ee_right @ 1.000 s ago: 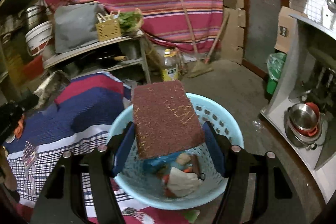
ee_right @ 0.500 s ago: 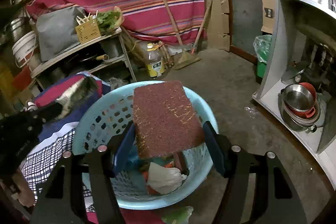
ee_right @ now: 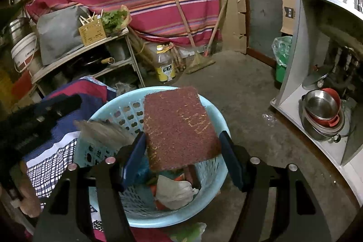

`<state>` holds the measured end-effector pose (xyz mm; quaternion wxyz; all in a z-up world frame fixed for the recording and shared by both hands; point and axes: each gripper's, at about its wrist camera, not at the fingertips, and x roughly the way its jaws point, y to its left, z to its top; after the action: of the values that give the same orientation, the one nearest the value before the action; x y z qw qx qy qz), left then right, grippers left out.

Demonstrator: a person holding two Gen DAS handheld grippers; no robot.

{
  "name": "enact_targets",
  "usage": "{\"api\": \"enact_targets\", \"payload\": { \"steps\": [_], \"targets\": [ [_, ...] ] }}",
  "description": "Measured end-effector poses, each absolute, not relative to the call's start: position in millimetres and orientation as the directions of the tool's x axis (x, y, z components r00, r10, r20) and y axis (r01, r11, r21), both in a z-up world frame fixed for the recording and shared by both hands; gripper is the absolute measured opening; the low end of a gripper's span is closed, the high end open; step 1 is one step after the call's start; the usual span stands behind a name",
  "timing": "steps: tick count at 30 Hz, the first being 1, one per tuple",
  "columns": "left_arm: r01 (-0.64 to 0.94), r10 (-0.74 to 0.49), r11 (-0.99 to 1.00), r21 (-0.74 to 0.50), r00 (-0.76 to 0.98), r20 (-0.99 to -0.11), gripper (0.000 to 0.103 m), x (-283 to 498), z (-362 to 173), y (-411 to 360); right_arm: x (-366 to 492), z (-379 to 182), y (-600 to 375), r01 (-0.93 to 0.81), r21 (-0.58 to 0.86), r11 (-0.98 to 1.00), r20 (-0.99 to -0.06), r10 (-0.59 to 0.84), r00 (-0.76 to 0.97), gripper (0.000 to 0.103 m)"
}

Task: Collect trash
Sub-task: 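Open both tools to drop the wrapper and pad into the basket, then grasp the black ribbed cup with the left tool while the right tool reaches for the orange bag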

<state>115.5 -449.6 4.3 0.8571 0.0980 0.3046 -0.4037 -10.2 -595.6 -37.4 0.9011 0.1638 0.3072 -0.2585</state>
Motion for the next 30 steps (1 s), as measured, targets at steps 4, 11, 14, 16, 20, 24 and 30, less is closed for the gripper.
{"api": "enact_targets", "payload": {
  "steps": [4, 11, 14, 16, 20, 24, 30],
  "targets": [
    [0.699, -0.589, 0.712, -0.067, 0.543, -0.599, 0.077, 124.8, 11.0, -420.8, -2.7, -40.8, -591.2, 0.56, 0.136, 0.817, -0.644, -0.357, 0.677, 0.065],
    [0.553, -0.467, 0.833, -0.02, 0.683, -0.561, 0.096, 133.3, 20.2, -335.5, 14.0, -47.0, -580.3, 0.543, 0.141, 0.828, -0.648, -0.338, 0.683, 0.066],
    [0.498, -0.41, 0.867, 0.012, 0.726, -0.552, 0.097, 136.4, 23.2, -300.3, 22.0, -45.9, -576.5, 0.539, 0.125, 0.833, -0.647, -0.343, 0.681, 0.066],
    [0.467, -0.377, 0.884, 0.025, 0.745, -0.55, 0.097, 139.4, 24.2, -281.6, 25.7, -44.5, -576.6, 0.541, 0.114, 0.834, -0.644, -0.352, 0.679, 0.066],
    [0.432, -0.341, 0.901, 0.042, 0.764, -0.547, 0.097, 143.6, 28.6, -251.4, 27.8, -41.2, -577.1, 0.564, 0.098, 0.82, -0.628, -0.389, 0.674, 0.076],
    [0.391, -0.301, 0.918, 0.065, 0.794, -0.528, 0.097, 145.9, 34.3, -222.2, 25.4, -35.9, -572.5, 0.585, 0.102, 0.804, -0.611, -0.414, 0.675, 0.081],
    [0.293, -0.216, 0.954, 0.065, 0.822, -0.526, 0.097, 160.4, 32.5, -167.7, 31.0, -13.6, -532.6, 0.528, 0.085, 0.845, -0.564, -0.396, 0.725, 0.082]
  ]
}}
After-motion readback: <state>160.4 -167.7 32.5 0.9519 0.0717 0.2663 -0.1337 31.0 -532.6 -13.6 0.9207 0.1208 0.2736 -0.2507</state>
